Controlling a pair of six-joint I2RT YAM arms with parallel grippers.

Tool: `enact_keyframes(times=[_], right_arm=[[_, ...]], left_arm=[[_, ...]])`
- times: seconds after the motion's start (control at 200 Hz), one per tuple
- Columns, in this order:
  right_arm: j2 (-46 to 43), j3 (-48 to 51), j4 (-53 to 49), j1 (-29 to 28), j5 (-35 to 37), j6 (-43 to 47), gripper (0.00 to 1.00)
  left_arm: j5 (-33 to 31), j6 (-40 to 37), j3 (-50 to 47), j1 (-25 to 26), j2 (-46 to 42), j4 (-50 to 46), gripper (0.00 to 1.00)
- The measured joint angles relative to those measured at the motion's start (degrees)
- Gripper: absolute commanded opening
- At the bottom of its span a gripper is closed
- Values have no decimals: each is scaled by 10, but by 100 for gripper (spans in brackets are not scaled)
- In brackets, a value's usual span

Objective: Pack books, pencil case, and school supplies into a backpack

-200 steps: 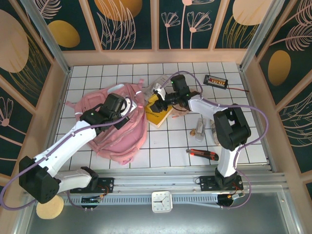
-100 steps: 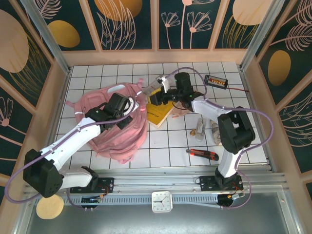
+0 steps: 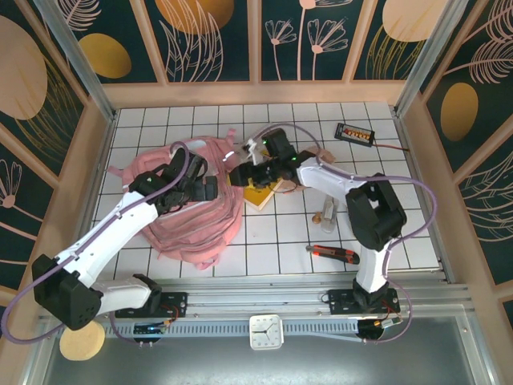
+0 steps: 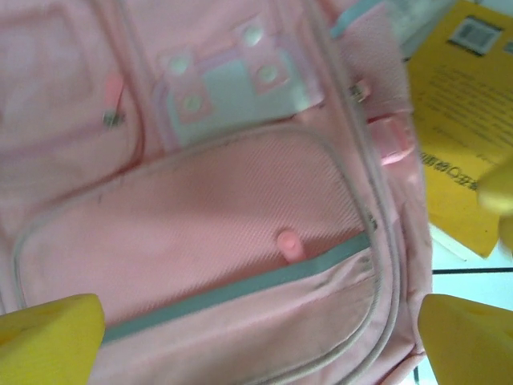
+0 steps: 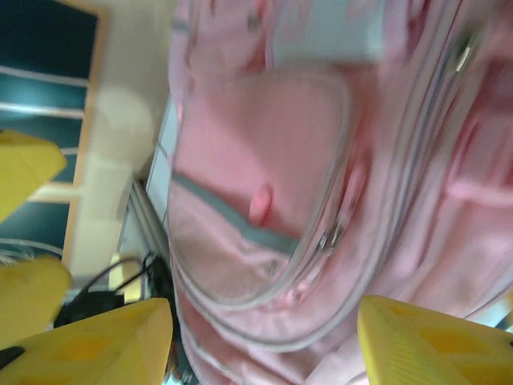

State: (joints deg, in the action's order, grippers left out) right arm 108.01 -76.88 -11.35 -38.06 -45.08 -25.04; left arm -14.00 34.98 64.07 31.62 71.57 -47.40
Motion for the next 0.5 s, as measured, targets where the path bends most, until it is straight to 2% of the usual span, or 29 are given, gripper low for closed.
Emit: enact_keyframes(times=[0.14,0.33,0.5], right_arm=[[45,1,-42,-24,-8,-30,66],[53,2,-66,-22,0,-54,66],[53,2,-88,-22,14,-56,65]], left_arm=[[35,96,-27,-52,-10,-41,99],[79,131,-83,-163,-82,-63,99],[114,142,-131,-172,-96,-67,99]])
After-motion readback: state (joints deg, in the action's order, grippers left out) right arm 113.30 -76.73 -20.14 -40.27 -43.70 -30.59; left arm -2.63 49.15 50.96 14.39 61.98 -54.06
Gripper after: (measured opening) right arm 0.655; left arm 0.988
